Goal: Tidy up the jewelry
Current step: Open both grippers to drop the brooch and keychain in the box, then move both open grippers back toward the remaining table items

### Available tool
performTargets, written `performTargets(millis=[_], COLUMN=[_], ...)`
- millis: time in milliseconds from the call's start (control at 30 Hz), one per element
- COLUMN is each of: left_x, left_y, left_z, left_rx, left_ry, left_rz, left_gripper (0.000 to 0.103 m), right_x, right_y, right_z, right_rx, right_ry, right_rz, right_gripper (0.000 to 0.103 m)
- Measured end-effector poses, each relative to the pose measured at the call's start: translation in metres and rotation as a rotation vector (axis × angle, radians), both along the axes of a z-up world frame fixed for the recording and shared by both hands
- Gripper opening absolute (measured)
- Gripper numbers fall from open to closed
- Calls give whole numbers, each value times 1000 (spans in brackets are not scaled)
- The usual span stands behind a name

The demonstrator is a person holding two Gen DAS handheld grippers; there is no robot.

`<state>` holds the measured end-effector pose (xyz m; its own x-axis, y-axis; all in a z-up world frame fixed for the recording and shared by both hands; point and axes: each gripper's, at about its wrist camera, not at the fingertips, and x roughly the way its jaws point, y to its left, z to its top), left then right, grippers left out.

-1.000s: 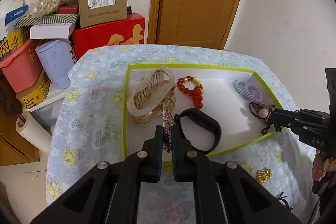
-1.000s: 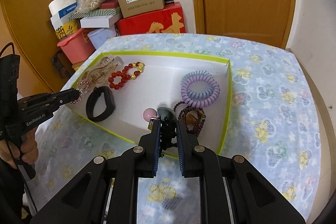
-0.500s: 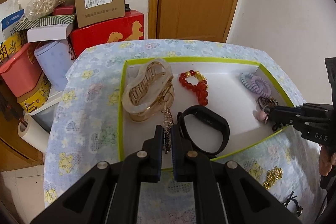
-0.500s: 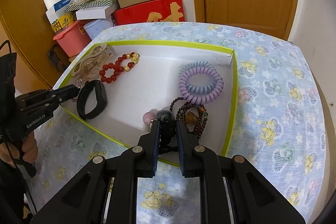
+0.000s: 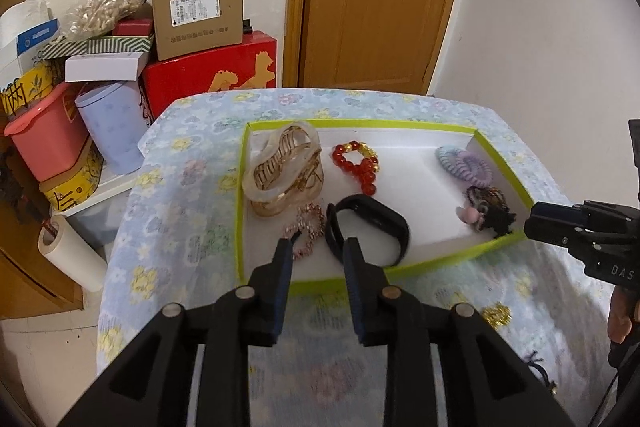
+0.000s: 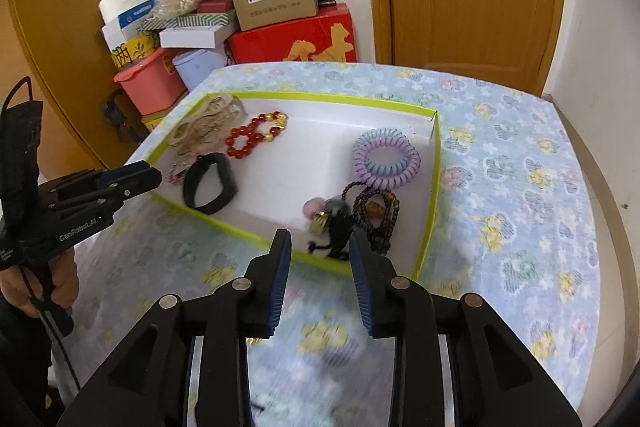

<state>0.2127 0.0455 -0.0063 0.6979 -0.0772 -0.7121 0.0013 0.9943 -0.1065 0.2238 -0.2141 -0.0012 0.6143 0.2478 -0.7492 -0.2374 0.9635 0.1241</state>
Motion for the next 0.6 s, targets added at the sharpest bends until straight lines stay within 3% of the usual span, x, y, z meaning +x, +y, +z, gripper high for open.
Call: performTargets(millis=[300,600], left_x=[-51,-95], left_y=[-13,-27], left_z=[17,20], left_rx=[1,-12], left_ry=[-23,-22], left_rz=[-6,-11], left_gripper=[27,27], right_x=[-52,-102], right_y=[3,-1], right_z=[18,18], right_rx=[4,17], right_ry=[-53,-58], right_rz=[-4,-6], right_gripper=[31,31])
